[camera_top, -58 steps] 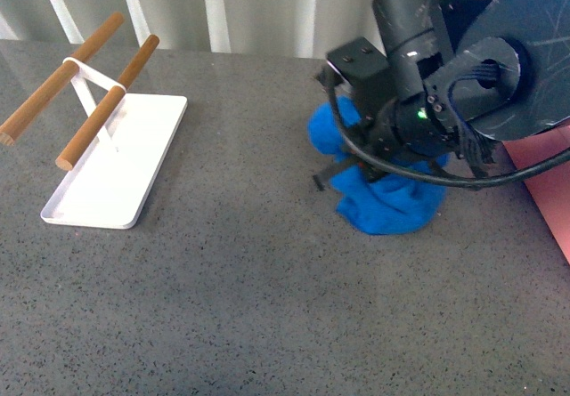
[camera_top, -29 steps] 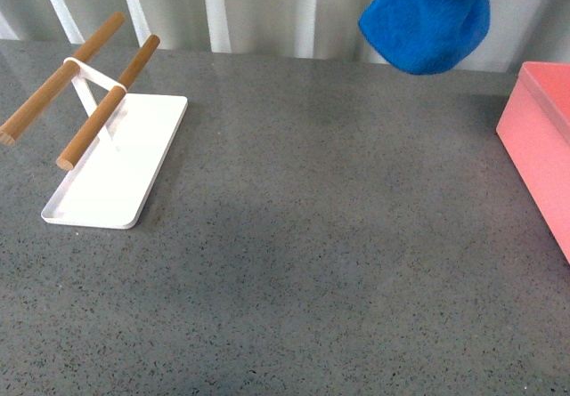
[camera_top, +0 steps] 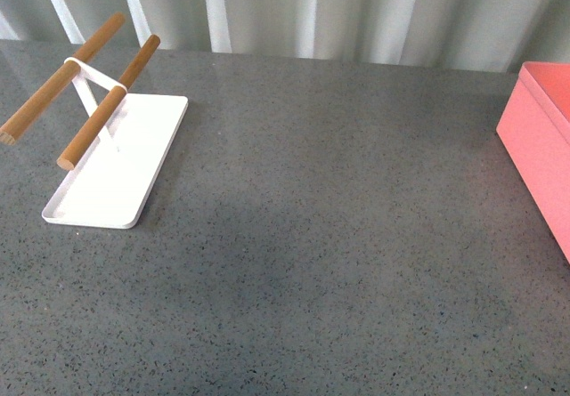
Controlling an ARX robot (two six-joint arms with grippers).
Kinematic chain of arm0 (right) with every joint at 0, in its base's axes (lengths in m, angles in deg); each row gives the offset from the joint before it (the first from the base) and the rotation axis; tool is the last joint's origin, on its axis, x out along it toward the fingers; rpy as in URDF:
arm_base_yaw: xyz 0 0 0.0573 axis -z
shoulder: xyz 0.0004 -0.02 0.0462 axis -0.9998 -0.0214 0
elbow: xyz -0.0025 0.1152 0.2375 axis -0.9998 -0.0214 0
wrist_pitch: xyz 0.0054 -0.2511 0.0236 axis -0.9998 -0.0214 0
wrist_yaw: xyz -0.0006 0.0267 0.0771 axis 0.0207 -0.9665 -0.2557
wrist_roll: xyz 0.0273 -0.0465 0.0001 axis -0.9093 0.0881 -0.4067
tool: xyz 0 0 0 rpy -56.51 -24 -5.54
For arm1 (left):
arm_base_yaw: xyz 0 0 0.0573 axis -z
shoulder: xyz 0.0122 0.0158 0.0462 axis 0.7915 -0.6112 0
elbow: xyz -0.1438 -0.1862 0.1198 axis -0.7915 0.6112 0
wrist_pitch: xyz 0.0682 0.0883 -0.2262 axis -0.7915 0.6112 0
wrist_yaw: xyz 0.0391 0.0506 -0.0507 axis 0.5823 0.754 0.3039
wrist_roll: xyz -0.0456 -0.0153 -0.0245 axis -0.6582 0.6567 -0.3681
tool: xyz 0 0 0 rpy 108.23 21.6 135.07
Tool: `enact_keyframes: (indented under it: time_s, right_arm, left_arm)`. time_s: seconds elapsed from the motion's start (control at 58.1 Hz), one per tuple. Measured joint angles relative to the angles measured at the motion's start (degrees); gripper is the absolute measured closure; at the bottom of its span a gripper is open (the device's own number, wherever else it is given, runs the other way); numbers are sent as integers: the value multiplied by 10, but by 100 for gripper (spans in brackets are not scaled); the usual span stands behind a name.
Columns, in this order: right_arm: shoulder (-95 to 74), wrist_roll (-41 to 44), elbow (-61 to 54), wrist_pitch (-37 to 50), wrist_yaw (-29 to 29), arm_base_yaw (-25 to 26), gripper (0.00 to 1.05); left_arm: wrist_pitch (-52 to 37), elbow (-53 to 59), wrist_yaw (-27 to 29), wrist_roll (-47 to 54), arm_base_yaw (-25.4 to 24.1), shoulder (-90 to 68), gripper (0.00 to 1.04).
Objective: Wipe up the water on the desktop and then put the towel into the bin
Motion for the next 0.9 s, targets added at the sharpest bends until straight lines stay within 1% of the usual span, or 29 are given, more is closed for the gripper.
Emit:
enact_keyframes:
  time_s: [0.034, 0.086, 0.207, 0.31, 0.327, 0.362, 0.43, 0.465, 0.534, 0.706, 0.861, 0.895]
  right_arm:
    - [-3, 30, -2, 35, -18, 25, 99]
    - [-2, 54, 3, 56, -42, 50, 99]
    - [15, 100, 3, 118, -58, 70, 99]
    - [35, 112, 10, 113, -58, 79, 99]
    - [35, 114, 10, 107, -54, 80, 99]
    - [31, 108, 19, 62, -44, 86, 99]
    - [-2, 80, 47, -60, -43, 99, 99]
    - [-19, 68, 54, -103, -45, 104, 99]
    - [-52, 62, 59, -161, -41, 112, 99]
    - [-86, 56, 78, -211, -26, 125, 99]
    - [-85, 53, 120, -225, -20, 126, 99]
    - [-85, 52, 129, -233, -26, 125, 99]
  left_arm:
    - [0, 0, 0, 0, 0, 0, 7]
    - [0, 0, 0, 0, 0, 0, 7]
    - [0, 0, 0, 0, 0, 0, 7]
    - [0, 0, 0, 0, 0, 0, 7]
    - [0, 0, 0, 0, 0, 0, 7]
    - [0, 0, 0, 0, 0, 0, 7]
    - [0, 0, 0, 0, 0, 0, 7]
    - [0, 0, 0, 0, 0, 0, 7]
    - [0, 0, 0, 0, 0, 0, 7]
    - [0, 0, 0, 0, 0, 0, 7]
    - [0, 0, 0, 0, 0, 0, 7]
    - [0, 0, 0, 0, 0, 0, 7]
